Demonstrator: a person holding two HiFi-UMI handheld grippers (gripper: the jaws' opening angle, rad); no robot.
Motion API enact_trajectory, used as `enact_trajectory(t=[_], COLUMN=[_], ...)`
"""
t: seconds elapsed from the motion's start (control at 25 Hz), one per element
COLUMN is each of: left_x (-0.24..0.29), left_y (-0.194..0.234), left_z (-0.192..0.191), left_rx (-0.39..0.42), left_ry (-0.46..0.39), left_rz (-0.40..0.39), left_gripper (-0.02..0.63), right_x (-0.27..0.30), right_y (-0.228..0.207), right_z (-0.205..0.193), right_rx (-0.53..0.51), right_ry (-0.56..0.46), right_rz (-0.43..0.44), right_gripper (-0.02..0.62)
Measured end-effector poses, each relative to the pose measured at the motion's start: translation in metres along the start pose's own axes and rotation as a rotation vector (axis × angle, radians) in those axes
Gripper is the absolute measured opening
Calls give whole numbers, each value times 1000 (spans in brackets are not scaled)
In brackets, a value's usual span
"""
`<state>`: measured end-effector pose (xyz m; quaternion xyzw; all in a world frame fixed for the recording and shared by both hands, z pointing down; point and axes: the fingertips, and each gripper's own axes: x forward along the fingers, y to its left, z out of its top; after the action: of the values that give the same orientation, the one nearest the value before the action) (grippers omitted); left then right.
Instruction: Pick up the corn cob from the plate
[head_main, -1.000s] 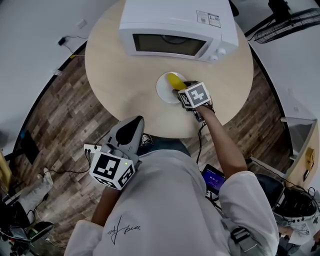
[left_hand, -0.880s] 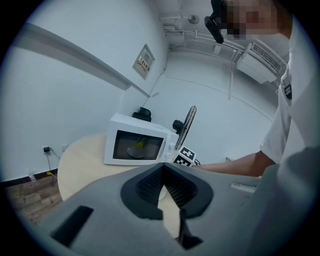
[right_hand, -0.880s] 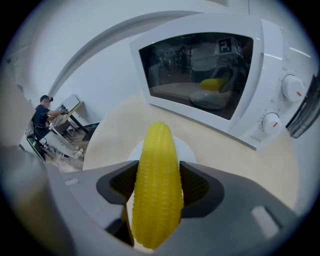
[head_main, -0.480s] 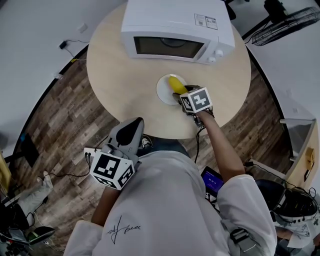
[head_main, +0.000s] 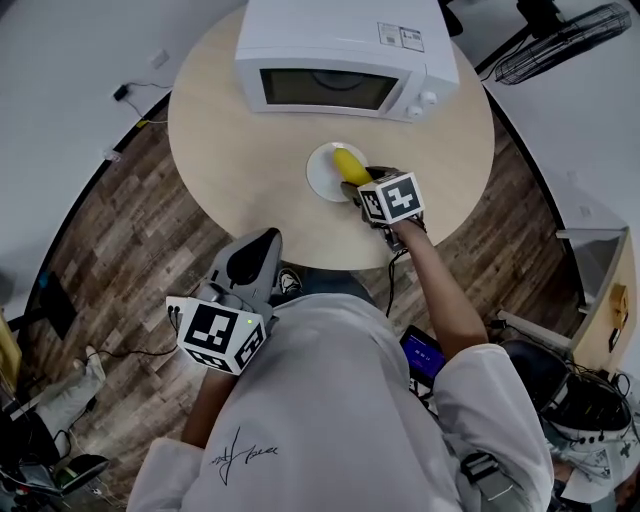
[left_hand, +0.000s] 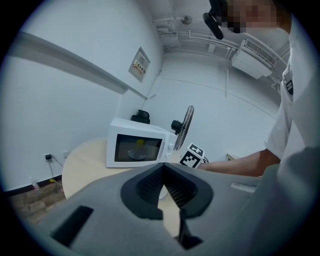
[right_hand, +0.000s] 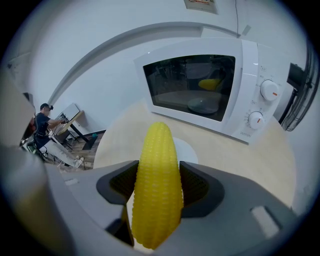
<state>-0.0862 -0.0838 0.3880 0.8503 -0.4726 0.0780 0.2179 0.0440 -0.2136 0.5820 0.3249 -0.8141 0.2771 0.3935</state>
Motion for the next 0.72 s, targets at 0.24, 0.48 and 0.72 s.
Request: enact_trajectory(t=[0.24, 0.48, 0.72], left_x=[0, -1, -5], left_y=[-4, -9, -13], left_z=[-1, -6, -6], left_rx=[-9, -14, -15], left_ry=[-5, -1, -3], left_rz=[-10, -18, -21], left_gripper=[-9, -9, -9], right_x=[-13, -23, -33], right_y=[1, 8, 15], right_z=[-2, -4, -3], right_rx=[-7, -14, -9], right_ry=[-16, -36, -60], right_rz=[-2, -2, 5], right_gripper=[265, 265, 265])
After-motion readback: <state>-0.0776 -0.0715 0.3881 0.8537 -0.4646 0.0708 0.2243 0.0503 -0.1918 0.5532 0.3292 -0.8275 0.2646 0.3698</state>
